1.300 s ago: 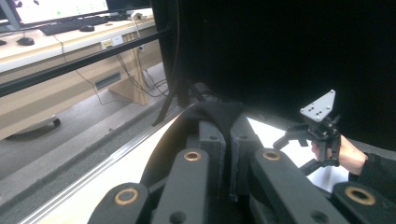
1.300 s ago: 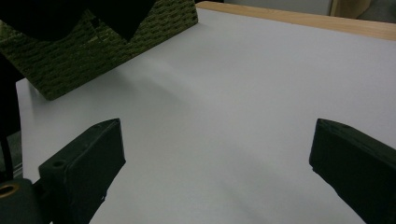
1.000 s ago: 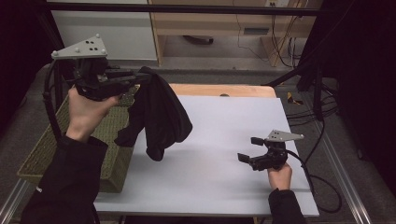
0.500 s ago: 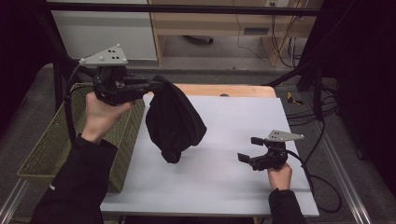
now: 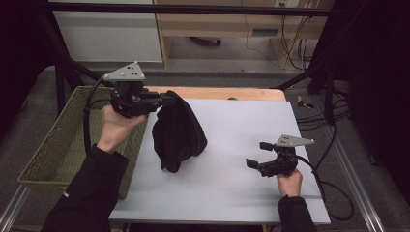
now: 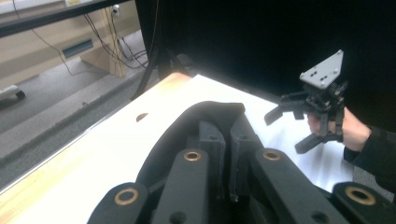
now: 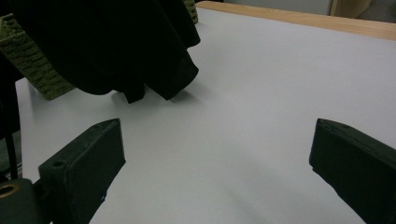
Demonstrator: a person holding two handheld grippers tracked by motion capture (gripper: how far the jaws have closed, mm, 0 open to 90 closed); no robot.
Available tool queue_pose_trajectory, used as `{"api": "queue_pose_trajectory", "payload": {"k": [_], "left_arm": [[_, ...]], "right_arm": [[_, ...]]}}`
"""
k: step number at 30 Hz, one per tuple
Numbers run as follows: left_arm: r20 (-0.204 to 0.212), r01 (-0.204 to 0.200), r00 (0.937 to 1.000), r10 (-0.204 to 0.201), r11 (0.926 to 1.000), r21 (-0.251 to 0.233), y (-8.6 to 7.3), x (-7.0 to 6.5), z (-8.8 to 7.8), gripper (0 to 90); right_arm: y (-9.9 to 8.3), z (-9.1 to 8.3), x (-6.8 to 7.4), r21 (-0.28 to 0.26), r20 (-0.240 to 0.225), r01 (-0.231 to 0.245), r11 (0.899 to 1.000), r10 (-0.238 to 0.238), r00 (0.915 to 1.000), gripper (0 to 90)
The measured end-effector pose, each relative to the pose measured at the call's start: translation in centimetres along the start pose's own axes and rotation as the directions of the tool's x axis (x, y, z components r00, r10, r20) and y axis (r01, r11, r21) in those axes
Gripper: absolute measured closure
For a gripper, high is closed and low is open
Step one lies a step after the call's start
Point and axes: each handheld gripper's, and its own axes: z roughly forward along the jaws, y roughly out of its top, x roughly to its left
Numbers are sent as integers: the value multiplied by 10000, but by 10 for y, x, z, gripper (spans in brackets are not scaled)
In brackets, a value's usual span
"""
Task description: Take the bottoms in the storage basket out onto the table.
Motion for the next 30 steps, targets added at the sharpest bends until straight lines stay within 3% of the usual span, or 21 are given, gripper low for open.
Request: {"api": "queue_pose_trajectory", "payload": {"k": [18,30], "left_arm": [[80,148,9998,-155,9970,758,-30,-1,34,863],[243,378,9989,-402,9951,914,-47,-1,47,862]], "right_arm": [[0,0,0,22,32,3,10000,-3,10000,39],[0,1,0,23,34,13,10000,-13,10000,39]]}}
